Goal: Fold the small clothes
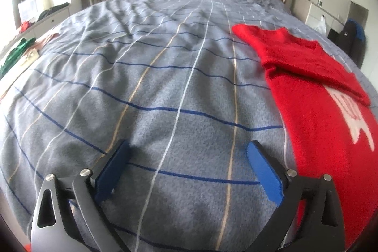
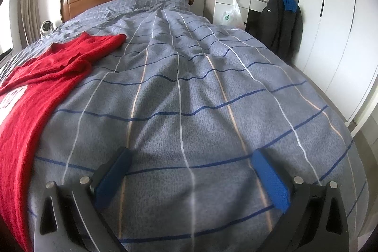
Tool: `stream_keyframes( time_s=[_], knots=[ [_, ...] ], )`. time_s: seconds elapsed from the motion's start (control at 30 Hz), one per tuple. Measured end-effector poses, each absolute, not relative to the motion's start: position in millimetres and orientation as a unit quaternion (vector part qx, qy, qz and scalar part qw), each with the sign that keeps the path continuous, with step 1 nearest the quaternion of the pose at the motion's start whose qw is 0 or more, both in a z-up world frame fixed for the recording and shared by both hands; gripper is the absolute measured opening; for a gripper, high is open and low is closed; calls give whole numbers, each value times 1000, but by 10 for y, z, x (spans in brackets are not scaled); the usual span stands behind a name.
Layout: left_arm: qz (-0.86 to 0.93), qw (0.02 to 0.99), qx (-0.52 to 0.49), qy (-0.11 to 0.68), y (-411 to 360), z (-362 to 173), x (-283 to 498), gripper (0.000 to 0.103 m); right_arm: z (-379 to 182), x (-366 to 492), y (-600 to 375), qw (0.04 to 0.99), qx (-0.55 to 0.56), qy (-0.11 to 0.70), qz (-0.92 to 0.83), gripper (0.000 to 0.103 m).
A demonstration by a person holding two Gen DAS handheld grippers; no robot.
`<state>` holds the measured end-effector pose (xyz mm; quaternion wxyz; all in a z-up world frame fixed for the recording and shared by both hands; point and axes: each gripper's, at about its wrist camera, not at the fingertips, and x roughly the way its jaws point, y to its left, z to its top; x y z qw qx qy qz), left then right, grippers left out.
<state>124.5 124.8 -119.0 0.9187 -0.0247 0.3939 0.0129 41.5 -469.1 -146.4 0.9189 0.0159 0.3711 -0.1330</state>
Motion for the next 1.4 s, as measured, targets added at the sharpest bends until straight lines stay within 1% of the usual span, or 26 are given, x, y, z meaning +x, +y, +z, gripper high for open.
stream_keyframes(
  time_s=[0.4,1.4],
  knots=[
    [21,920,-16,390,1204,-1208,1236,102,-1462,409,-4689,919,16,371,-134,102],
    [21,921,-14,390,1190,-1212,1219,102,-1465,410,-4688,919,16,370,-134,102]
  ],
)
